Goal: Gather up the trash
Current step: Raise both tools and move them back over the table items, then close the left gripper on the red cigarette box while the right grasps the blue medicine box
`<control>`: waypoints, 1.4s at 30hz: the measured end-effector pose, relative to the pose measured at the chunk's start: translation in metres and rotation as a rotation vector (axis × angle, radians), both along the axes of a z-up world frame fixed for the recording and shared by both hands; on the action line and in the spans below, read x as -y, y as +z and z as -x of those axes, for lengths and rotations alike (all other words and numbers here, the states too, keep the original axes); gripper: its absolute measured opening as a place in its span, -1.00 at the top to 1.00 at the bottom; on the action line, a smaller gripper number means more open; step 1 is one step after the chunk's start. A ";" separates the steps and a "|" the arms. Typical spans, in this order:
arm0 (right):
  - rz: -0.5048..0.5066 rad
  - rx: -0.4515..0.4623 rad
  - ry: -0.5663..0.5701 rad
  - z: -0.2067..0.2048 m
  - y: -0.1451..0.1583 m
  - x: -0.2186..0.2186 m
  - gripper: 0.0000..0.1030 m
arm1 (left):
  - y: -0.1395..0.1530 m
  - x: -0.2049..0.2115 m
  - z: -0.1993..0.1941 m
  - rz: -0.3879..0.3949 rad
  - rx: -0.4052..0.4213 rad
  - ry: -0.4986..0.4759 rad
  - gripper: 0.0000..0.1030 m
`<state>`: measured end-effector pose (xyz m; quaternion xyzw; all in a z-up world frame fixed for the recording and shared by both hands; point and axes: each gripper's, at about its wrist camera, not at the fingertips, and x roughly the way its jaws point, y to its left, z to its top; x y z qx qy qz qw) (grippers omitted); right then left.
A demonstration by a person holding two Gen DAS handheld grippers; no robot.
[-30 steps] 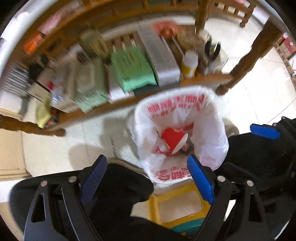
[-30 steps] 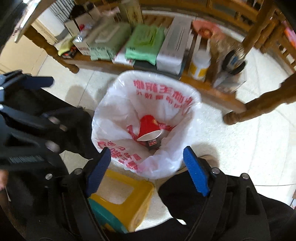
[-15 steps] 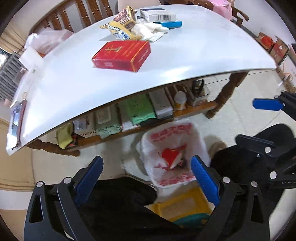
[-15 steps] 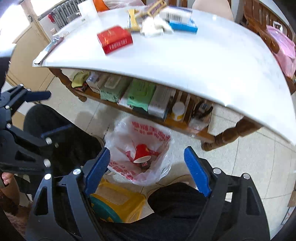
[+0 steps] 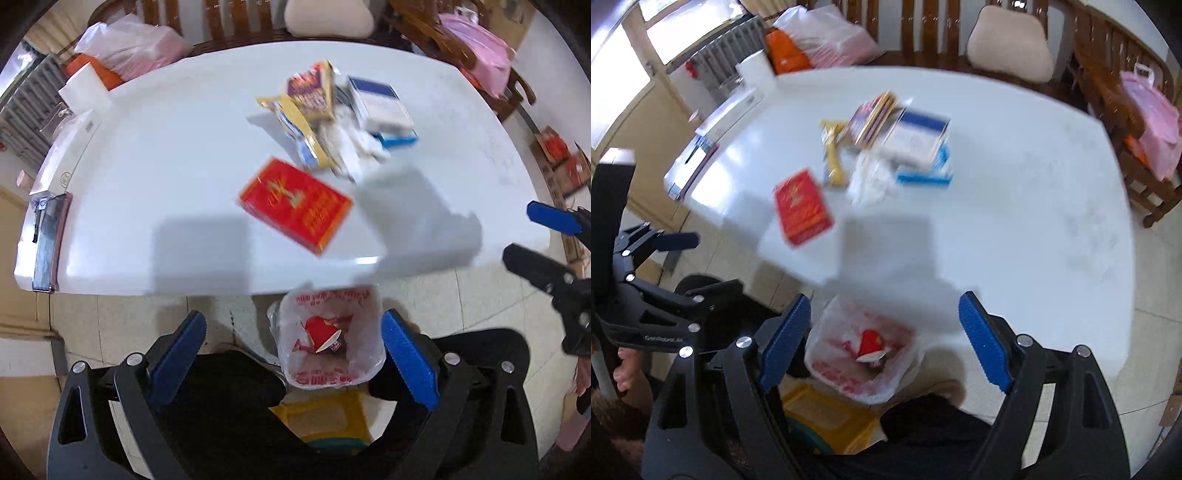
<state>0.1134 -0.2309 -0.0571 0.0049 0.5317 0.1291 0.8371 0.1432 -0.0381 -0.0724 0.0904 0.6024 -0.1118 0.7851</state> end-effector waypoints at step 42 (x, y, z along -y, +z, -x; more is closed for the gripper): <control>-0.025 -0.208 0.016 -0.186 -0.046 -0.007 -0.57 | -0.072 0.001 -0.111 0.127 -0.197 0.383 -0.82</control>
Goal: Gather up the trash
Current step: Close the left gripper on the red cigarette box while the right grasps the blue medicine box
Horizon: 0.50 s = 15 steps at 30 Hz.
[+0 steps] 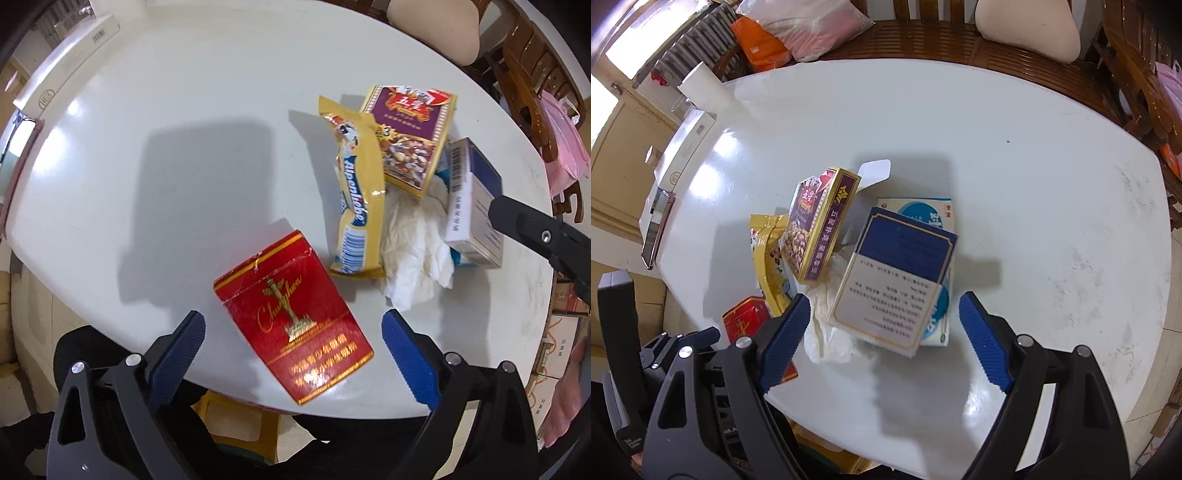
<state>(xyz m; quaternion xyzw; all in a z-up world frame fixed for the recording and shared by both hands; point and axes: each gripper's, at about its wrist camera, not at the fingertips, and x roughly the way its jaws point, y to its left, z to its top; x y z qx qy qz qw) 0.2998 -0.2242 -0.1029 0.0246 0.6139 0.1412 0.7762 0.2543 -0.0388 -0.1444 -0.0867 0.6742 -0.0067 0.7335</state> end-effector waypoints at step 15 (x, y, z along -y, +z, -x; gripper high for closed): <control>0.057 -0.052 0.008 -0.024 -0.030 -0.015 -0.57 | -0.019 -0.021 -0.004 -0.003 0.009 0.088 -0.82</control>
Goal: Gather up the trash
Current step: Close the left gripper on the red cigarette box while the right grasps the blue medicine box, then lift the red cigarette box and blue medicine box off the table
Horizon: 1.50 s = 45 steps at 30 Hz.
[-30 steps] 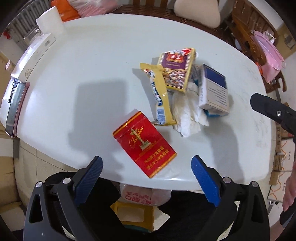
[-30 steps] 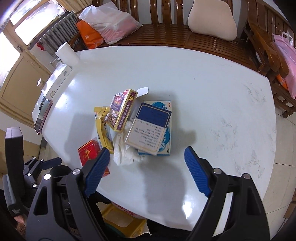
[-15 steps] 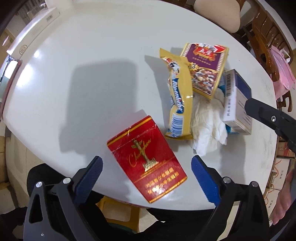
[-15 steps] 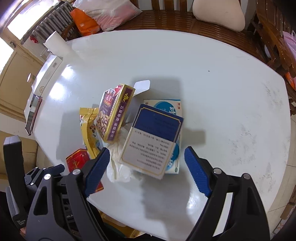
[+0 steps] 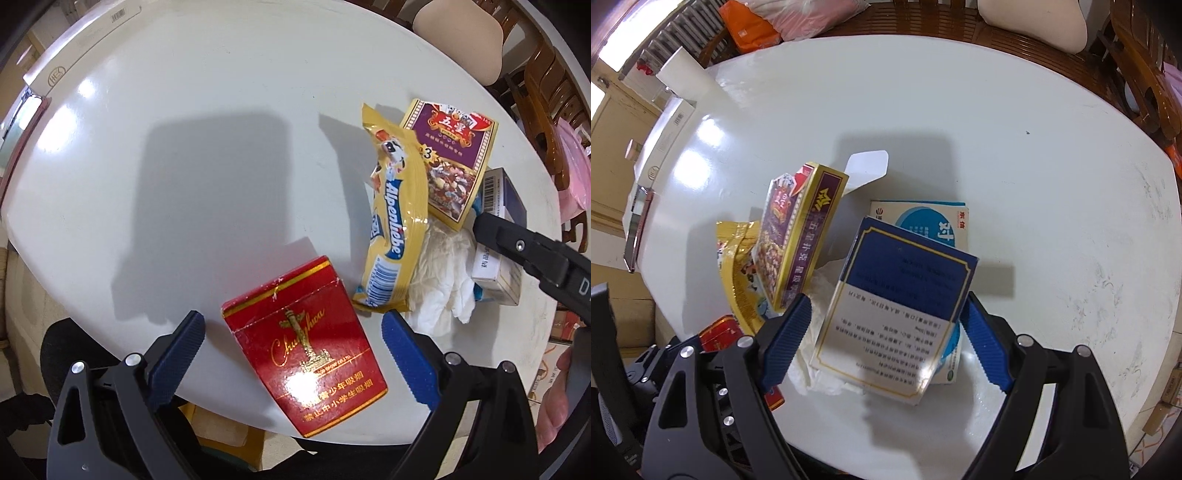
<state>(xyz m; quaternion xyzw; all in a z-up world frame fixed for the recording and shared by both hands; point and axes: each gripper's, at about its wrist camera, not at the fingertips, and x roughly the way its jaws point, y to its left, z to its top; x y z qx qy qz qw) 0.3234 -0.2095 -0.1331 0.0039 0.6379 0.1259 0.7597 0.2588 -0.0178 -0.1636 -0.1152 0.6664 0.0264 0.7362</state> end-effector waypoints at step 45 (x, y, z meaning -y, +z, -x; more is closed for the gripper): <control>0.074 0.100 -0.020 0.015 0.024 -0.001 -0.23 | 0.063 0.013 -0.027 -0.066 0.096 -0.205 -0.18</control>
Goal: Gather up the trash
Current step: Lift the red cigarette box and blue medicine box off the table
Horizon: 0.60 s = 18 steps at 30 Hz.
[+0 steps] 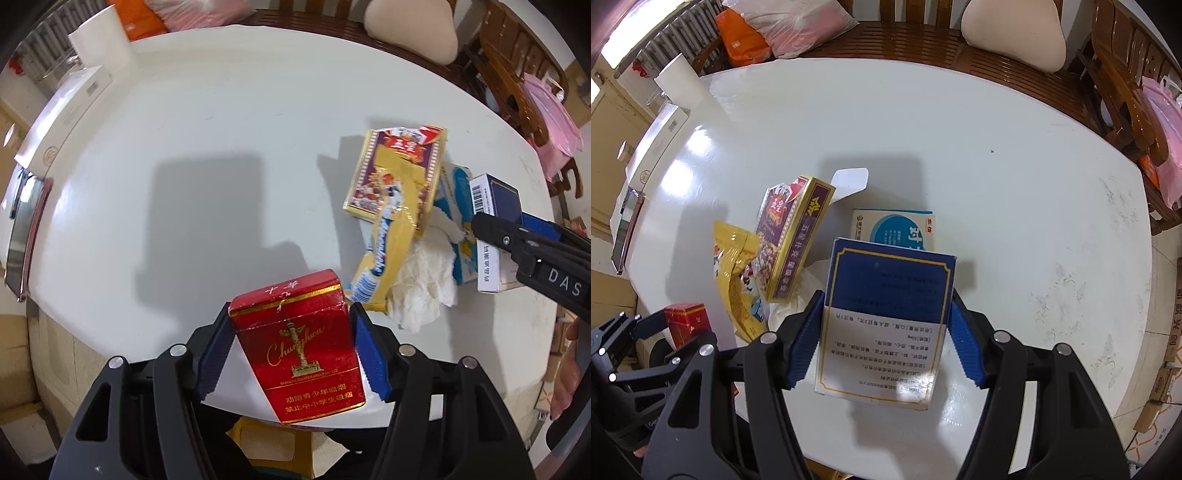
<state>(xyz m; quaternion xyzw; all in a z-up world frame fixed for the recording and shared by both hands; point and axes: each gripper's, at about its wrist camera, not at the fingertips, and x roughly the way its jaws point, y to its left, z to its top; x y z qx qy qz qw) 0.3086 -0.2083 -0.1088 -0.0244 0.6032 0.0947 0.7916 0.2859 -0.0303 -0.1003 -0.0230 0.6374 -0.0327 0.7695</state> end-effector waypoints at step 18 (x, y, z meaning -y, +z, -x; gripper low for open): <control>-0.009 0.067 0.056 0.093 0.032 -0.010 -0.23 | 0.018 0.017 0.051 0.013 0.062 -0.119 -0.18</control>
